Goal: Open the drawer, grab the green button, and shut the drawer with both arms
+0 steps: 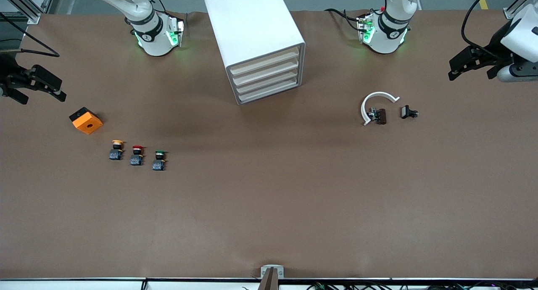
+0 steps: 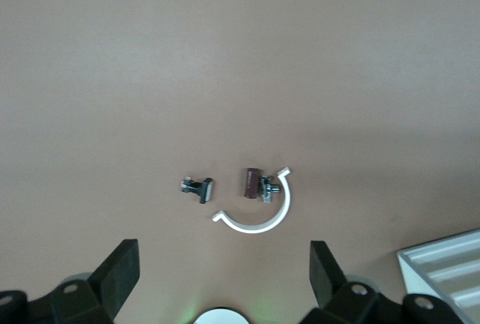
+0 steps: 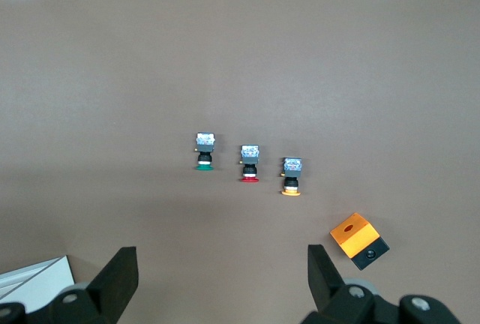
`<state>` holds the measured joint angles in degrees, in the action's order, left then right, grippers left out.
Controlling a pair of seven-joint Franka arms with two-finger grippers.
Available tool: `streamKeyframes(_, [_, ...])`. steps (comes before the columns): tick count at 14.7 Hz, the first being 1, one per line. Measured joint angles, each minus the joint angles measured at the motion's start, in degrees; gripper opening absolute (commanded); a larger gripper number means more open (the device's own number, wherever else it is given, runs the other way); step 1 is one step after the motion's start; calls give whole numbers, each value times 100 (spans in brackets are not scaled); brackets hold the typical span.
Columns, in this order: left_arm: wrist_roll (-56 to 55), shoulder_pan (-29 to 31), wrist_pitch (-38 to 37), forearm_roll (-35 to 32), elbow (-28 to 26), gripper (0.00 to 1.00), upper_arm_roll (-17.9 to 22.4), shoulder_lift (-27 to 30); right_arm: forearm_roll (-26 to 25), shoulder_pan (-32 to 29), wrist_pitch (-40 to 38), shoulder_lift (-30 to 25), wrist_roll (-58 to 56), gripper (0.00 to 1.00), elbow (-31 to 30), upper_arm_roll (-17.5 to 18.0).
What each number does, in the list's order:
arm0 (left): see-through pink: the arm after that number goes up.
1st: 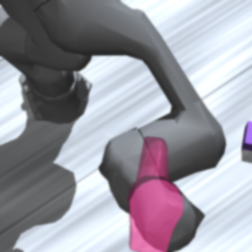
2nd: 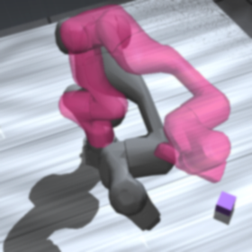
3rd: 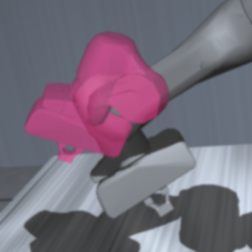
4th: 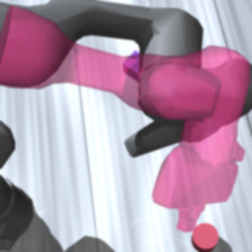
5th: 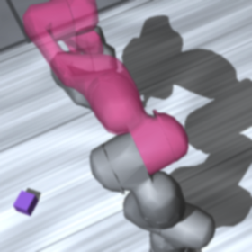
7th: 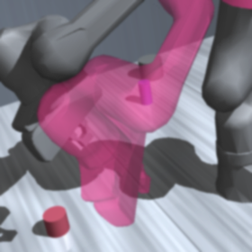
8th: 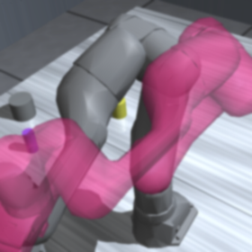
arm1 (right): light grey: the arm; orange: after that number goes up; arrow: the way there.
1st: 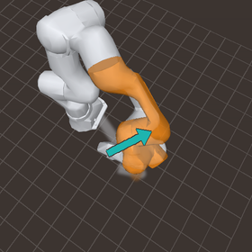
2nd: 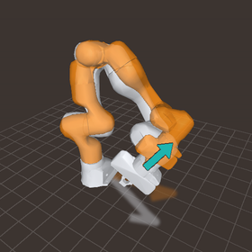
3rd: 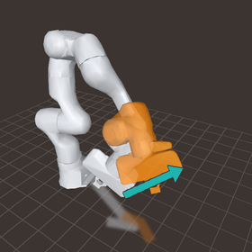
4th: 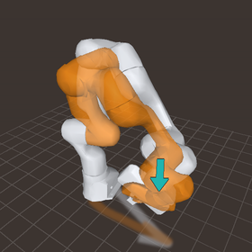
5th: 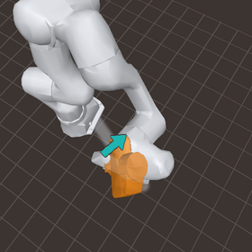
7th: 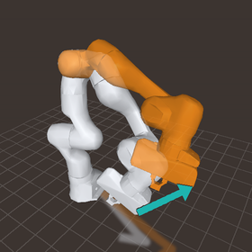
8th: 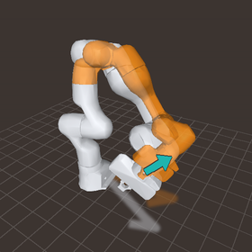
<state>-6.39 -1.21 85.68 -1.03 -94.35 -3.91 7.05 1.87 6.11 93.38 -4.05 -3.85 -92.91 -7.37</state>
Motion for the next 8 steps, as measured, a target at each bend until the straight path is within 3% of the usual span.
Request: streamKeyframes(8, [63, 32, 32, -118, 39, 100, 1, 21, 0, 3, 0, 5, 0, 100, 0, 1])
